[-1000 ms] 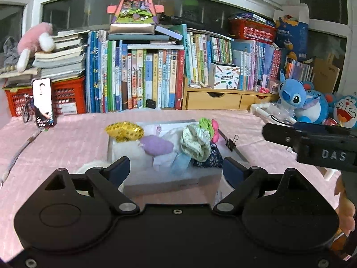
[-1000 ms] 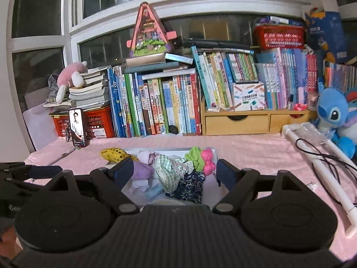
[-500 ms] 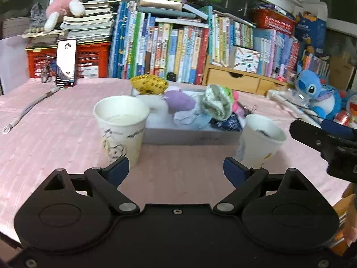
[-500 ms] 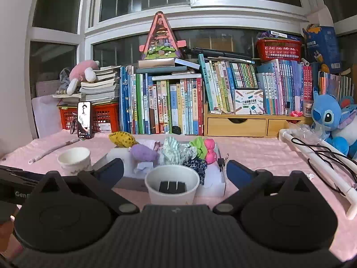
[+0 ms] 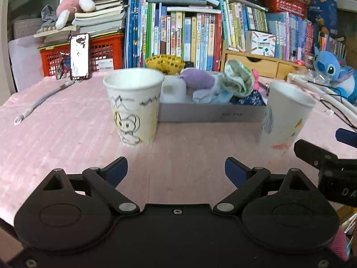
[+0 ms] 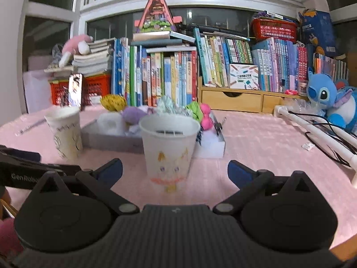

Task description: Organize soft objects

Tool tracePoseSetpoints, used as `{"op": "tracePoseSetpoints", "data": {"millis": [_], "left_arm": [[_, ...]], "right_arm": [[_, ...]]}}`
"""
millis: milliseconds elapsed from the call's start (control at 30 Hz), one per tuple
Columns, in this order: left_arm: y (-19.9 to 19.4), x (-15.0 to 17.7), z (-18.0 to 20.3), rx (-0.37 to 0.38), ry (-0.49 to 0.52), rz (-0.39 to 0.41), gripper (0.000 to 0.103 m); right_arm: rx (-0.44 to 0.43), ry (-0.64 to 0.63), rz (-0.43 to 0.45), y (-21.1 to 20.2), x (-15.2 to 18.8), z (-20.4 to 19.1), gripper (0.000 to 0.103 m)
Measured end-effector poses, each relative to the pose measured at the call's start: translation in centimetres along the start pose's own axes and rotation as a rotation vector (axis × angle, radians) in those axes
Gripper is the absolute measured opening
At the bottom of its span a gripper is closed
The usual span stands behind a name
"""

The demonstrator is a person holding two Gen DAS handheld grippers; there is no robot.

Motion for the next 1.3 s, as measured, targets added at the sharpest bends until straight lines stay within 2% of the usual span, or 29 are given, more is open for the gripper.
{"op": "tracePoseSetpoints", "data": {"millis": [200, 433, 533, 733, 900, 1300], "left_arm": [[1.4, 1.2, 0.2, -0.013, 0.012, -0.034, 0.094], [1.7, 1.6, 0.4, -0.021, 0.029, -0.022, 0.1], [2.0, 1.6, 0.2, -0.022, 0.029, -0.018, 0.103], [2.1, 1.6, 0.1, -0.017, 0.033, -0.024, 0.103], [2.1, 1.5, 0.1, -0.009, 0.041, -0.031, 0.103], [2.2, 1.4, 0.1, 0.002, 0.051, -0.042, 0.103]], "right_arm": [[0.01, 0.005, -0.043, 1.0, 2.0, 0.0, 0.103], [0.01, 0.025, -0.081, 1.7, 3.3, 0.1, 0.103], [0.012, 0.022, -0.078, 1.7, 3.3, 0.0, 0.103], [0.009, -0.009, -0.109, 2.2, 3.5, -0.2, 0.103], [-0.01, 0.022, -0.131, 2.6, 3.5, 0.0, 0.103], [-0.025, 0.019, -0.135, 2.8, 3.5, 0.0, 0.103]]}}
Point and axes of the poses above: each gripper's, at about its wrist camera, not at the fingertips, and y roughly the way its jaws point, z to its right, x to its underside, the point moved 6 cm from there along y, roughly the way its jaws point
